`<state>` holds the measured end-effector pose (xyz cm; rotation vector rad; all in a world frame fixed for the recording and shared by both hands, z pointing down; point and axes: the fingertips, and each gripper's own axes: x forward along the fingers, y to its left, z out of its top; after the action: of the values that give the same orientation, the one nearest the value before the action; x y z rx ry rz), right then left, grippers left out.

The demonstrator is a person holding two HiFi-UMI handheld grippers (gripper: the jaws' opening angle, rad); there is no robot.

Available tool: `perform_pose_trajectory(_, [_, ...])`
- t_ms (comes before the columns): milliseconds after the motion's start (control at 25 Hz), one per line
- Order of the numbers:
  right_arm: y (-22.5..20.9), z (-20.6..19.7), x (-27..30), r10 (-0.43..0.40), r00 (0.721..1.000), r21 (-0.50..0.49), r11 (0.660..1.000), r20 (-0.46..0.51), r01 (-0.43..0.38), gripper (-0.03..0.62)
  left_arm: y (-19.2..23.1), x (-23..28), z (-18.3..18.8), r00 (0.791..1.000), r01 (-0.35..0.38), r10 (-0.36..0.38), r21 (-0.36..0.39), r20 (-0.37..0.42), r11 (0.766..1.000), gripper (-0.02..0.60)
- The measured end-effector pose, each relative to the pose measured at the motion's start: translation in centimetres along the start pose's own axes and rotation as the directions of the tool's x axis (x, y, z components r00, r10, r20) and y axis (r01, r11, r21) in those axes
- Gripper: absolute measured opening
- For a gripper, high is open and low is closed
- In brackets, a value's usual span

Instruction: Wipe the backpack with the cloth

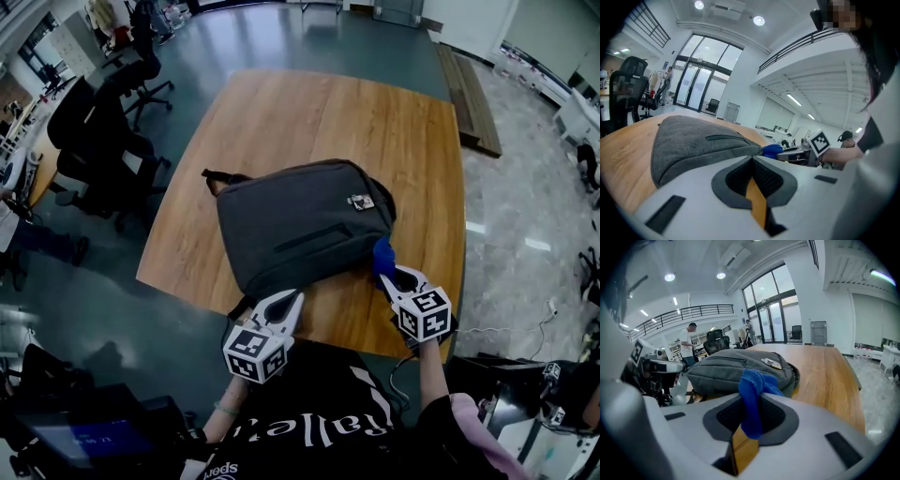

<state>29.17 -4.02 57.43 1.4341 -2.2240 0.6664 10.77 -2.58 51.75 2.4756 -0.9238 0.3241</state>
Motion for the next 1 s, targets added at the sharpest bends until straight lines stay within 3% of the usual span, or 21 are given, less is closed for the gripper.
perform_pose_trajectory(280, [4.8, -1.1, -0.3, 0.033, 0.998, 0.077, 0.996, 0.046, -0.037, 0.066, 1.8, -2.0, -0.8, 0.999, -0.037, 0.037, 0.000, -0.012, 0.999, -0.002])
perform_pose_trajectory(480, [7.7, -0.3, -0.4, 0.016, 0.997, 0.127, 0.992, 0.073, -0.025, 0.066, 2.8, -3.7, -0.4, 1.000, -0.009, 0.010, 0.019, -0.026, 1.000, -0.002])
perform_pose_trajectory(800, [11.3, 0.6, -0.5, -0.127, 0.986, 0.224, 0.969, 0.106, 0.101, 0.066, 7.1, -7.5, 0.9, 0.997, 0.072, -0.071, 0.051, -0.032, 0.996, -0.002])
perform_pose_trajectory(1000, [15.8, 1.1, -0.9, -0.218, 0.962, 0.357, 0.922, 0.167, 0.147, 0.066, 10.4, -11.4, 1.7, 0.991, 0.135, -0.133, 0.068, -0.033, 0.989, -0.002])
